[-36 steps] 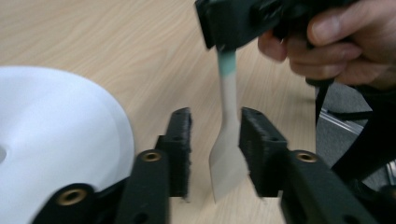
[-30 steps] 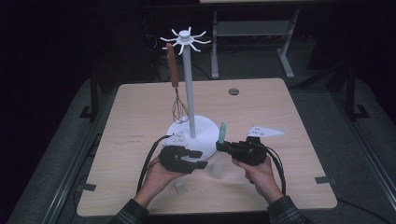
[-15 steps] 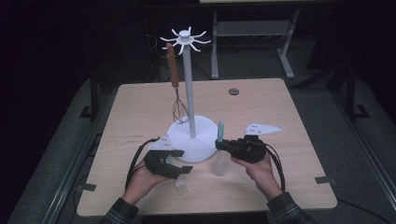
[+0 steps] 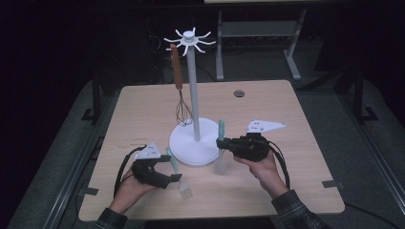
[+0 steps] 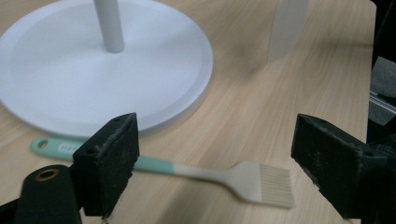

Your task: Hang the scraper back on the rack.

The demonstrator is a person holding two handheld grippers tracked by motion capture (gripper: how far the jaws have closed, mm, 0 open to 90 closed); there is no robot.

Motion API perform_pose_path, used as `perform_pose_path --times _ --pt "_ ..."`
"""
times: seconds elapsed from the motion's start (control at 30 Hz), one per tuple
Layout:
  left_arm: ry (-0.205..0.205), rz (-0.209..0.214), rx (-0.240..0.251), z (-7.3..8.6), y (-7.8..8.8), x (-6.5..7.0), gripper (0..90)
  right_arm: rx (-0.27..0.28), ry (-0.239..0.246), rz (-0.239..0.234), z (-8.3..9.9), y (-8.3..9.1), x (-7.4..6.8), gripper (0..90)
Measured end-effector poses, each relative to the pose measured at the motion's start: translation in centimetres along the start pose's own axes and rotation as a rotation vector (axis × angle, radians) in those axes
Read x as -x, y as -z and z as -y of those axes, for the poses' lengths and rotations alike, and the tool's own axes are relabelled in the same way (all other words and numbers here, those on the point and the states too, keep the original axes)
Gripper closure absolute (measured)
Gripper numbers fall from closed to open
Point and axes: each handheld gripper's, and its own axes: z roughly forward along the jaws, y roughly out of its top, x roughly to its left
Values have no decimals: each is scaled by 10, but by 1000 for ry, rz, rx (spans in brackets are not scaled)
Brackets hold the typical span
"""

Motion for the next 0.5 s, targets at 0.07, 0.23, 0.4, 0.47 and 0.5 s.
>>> perform_pose_path --times 0.07,0.23,0.4,0.47,0.5 --pt "9 -11 1 4 2 -1 140 -2 0 -12 -6 -1 -1 845" --pt "16 -50 -17 13 6 -3 140 5 14 -31 -16 -5 -3 845" --pt "23 -85 -36 19 10 -4 141 19 35 -49 -32 -9 -6 845" --pt "28 -90 -39 21 12 -4 141 17 44 -55 -39 -10 -7 845" --pt "30 -90 -36 22 13 -5 142 18 51 -58 -43 -11 -8 845"
